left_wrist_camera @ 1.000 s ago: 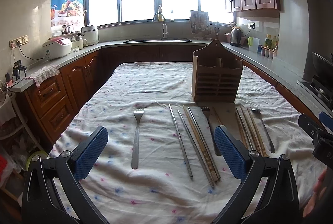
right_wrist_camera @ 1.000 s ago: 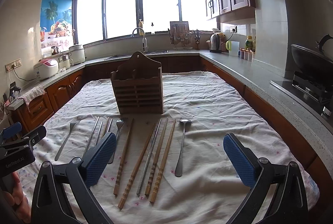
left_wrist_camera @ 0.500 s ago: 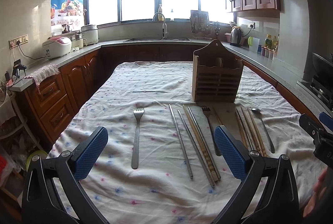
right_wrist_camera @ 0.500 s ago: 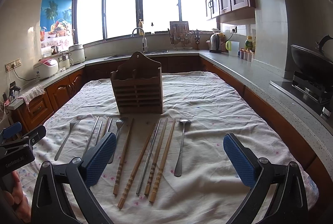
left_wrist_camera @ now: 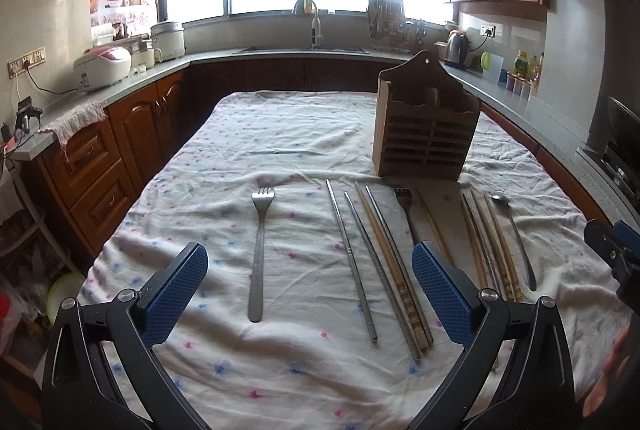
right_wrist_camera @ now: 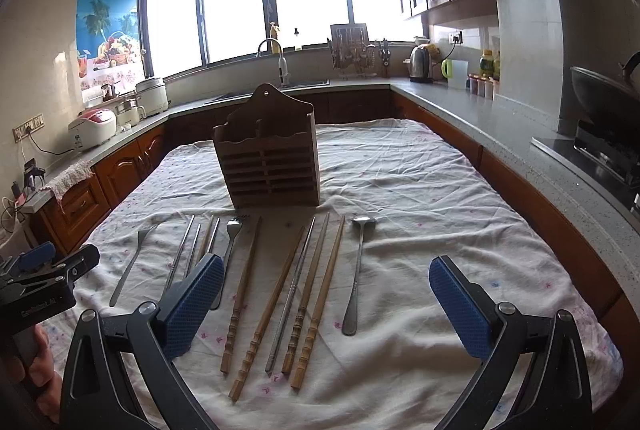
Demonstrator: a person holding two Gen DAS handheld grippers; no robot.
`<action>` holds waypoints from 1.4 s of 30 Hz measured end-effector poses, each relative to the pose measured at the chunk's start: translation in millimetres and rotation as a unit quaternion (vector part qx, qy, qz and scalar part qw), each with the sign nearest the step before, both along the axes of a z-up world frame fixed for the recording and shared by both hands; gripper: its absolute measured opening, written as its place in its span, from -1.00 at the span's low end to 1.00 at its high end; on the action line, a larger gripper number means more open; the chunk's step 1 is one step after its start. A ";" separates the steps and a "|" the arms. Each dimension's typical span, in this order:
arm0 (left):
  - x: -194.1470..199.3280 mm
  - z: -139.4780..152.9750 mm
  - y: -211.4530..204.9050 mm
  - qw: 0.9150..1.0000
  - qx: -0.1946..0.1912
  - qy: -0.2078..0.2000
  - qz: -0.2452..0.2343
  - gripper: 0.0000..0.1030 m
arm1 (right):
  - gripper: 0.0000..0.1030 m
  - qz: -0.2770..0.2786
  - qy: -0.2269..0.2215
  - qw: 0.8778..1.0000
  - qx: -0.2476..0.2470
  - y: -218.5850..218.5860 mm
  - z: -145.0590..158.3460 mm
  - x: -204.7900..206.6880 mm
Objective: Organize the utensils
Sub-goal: 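Grasp a thin metal chopstick with the left tool while the right tool grasps a wooden chopstick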
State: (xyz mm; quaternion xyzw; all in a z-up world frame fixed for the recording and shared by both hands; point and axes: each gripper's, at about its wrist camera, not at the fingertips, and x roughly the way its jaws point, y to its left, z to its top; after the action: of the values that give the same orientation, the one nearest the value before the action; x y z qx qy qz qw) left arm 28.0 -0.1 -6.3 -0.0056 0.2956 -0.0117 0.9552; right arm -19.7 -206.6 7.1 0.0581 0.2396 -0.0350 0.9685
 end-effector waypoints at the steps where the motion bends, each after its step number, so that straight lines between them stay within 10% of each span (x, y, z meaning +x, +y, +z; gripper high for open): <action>1: 4.2 -1.3 0.8 1.000 -0.003 0.008 -0.001 1.00 | 1.00 0.001 0.003 1.000 0.005 -2.1 -0.4 2.6; 11: 53.4 -9.0 2.6 0.998 -0.021 0.058 -0.026 0.90 | 0.72 0.025 0.044 0.997 0.050 -13.3 -6.3 39.8; 26: 140.0 -42.4 1.2 0.985 -0.050 0.154 -0.053 0.01 | -0.29 0.068 0.131 0.984 0.101 -7.8 -31.0 117.4; 42: 211.3 -74.4 -6.7 0.972 -0.049 0.218 -0.066 -0.51 | -0.49 0.125 0.205 0.965 0.103 32.6 -65.7 200.9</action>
State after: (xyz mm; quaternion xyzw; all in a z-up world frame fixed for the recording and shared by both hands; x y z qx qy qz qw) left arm 239.3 -6.7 -80.7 -0.0354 0.4958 -0.0876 0.8633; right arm 181.2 -174.0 -58.7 0.1184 0.4409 0.1000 0.8841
